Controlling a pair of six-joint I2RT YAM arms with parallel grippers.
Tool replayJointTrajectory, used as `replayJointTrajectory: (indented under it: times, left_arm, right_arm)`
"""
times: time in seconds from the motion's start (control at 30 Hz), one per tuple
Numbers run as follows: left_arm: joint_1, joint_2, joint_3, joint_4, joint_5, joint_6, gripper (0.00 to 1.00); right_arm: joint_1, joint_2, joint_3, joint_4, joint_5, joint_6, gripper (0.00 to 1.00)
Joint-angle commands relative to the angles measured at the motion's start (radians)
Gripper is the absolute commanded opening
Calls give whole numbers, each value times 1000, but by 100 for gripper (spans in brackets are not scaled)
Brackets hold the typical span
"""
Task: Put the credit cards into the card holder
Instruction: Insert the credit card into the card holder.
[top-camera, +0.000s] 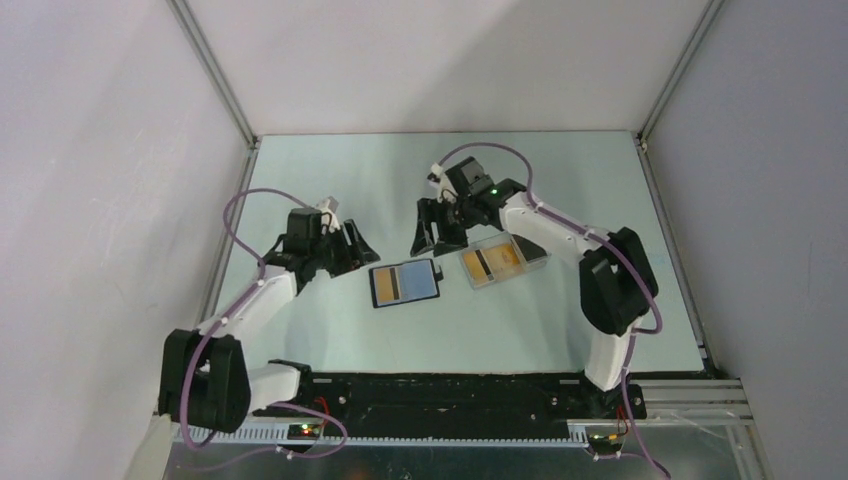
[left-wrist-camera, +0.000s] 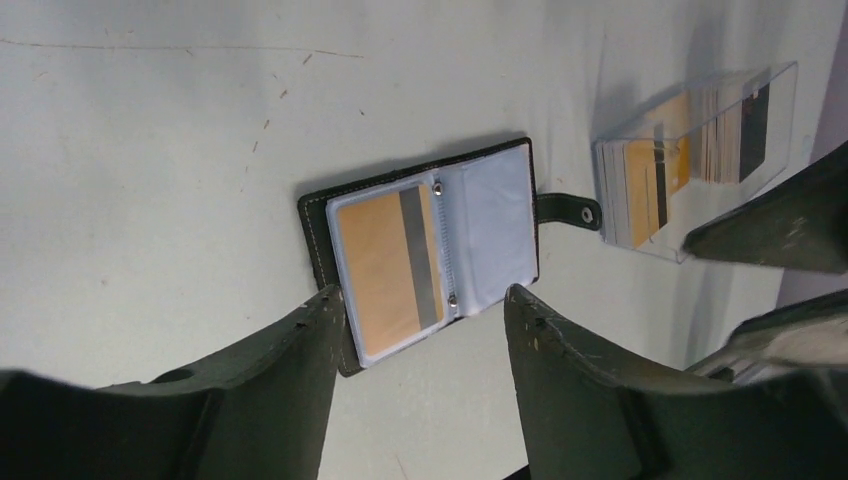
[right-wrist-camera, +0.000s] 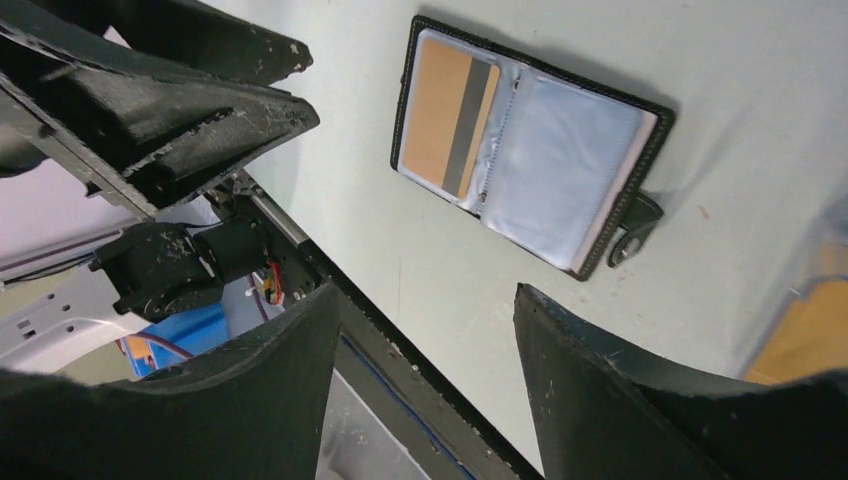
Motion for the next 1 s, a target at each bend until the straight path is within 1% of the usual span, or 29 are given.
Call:
replayJointTrajectory:
  times: [0.0,0.13,0.17,0.2,0.3,0.37,0.53,0.67,0.87,0.97]
  left_arm:
    - [55,58,-10,89,104,-46,63]
    - [95,120,-18,92,152,-46,57]
    - [99,139,-19,94,171,-44,53]
    - [108,148,-21,95,180,-41,51]
    - [114,194,-21,102,215,-29,41]
    - [115,224,-19,104,225,-22,37]
    - [114,296,-6,105,223,-13,37]
    - [111,342,3,105,234,-1,36]
    - [107,380,6,107,233,9,35]
    - [94,395,14,109,232,9,35]
  right_arm:
    - [40,99,61,55,-94,55,66]
    - [87,192,102,95,-122,102,65]
    - [91,206,115,102,-128,120,64]
    - [100,234,121,112,-140,131,62]
    - [110,296,141,139,-156,169,54]
    - [113,327,152,135,-150,176,50]
    - [112,364,146,115,-115,173,49]
    - [108,388,131,153,-131,189,48]
    - [104,439,129,205,-165,228,43]
    - [105,445,132,204,-153,237,43]
